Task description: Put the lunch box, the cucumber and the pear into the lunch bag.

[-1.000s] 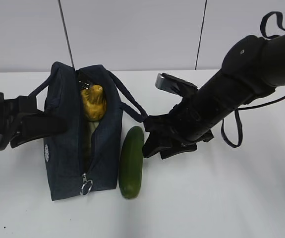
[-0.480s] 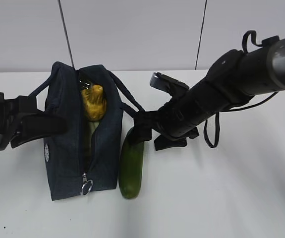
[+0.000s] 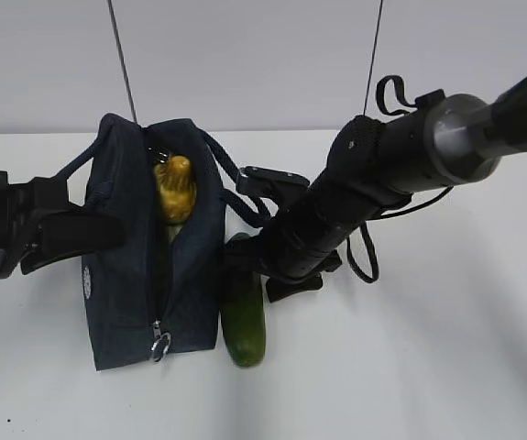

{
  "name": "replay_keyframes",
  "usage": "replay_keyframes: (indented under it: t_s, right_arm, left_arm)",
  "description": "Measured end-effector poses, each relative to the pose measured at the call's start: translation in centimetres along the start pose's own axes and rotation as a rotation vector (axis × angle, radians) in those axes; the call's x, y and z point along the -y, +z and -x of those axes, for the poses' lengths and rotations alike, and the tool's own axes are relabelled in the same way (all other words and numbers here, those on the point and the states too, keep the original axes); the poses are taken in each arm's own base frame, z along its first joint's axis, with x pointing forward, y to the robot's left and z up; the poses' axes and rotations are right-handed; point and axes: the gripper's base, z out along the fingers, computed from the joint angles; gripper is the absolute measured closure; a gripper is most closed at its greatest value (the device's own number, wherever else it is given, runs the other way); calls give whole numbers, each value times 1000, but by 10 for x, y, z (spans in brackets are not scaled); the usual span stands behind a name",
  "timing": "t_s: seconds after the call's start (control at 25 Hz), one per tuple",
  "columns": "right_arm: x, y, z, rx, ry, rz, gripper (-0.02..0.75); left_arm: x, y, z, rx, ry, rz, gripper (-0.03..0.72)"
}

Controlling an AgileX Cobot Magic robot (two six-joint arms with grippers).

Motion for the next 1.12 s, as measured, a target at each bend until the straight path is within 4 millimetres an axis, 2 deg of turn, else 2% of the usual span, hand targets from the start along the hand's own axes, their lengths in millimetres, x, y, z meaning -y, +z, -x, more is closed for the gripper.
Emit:
replay_keyframes:
  t_s: [0.24, 0.48, 0.72, 0.92, 1.12]
  right_arm:
    - [6, -2, 0, -30, -33, -87, 169]
    - [9, -4, -3, -70, -67, -121, 286]
    - [9, -6, -4, -99, -82, -128, 335]
    - [14, -18, -6, -149, -167, -202, 337]
    - [33, -48, -7, -201, -189, -353, 337]
  left_arm:
    - [0, 0, 0, -2, 0, -5, 704]
    - [1, 0, 0, -3, 0, -6, 704]
    - [1, 0, 0, -3, 0, -6, 704]
    - [1, 0, 0, -3, 0, -6, 704]
    - [1, 0, 0, -3, 0, -7, 704]
